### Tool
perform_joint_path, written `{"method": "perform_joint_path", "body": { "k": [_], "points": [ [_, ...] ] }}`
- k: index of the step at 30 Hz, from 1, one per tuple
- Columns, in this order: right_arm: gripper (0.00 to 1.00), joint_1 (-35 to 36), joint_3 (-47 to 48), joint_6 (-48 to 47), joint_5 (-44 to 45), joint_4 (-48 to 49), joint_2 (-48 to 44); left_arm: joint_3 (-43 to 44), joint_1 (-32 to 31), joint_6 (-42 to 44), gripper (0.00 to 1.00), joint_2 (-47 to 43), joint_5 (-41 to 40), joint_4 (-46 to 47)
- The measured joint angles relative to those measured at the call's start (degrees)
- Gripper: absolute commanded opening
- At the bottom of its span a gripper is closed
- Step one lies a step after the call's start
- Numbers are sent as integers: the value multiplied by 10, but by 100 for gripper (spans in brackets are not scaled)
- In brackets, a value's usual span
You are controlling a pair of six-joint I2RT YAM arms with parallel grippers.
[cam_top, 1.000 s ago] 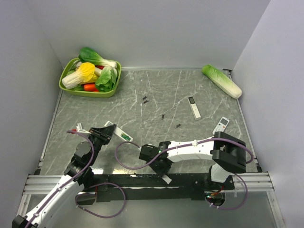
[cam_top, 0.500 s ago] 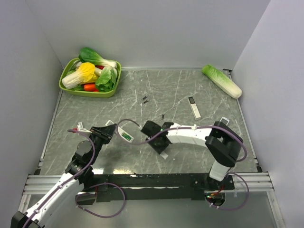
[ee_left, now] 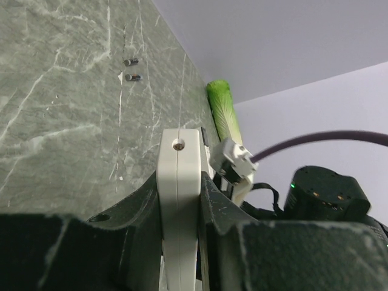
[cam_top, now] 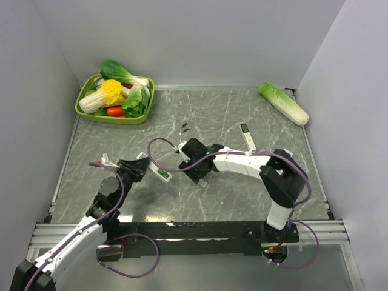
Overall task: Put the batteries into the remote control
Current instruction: Adjust the remote control.
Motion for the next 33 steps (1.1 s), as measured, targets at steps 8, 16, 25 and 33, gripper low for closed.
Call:
{"method": "perform_joint_path", "body": {
  "k": [8, 16, 25, 33],
  "points": [
    [99, 3, -139, 23, -62, 100, -186, 0, 0, 0, 2, 42, 16, 49],
    [100, 65, -147, 42, -100, 244, -242, 0, 0, -1, 2, 57, 30, 80],
    [88, 92, -56, 45, -86, 261, -148, 0, 0, -1, 2, 30, 36, 81],
    [36, 108, -24, 37, -75, 238, -115, 0, 0, -3, 7, 14, 38, 81]
  ]
}}
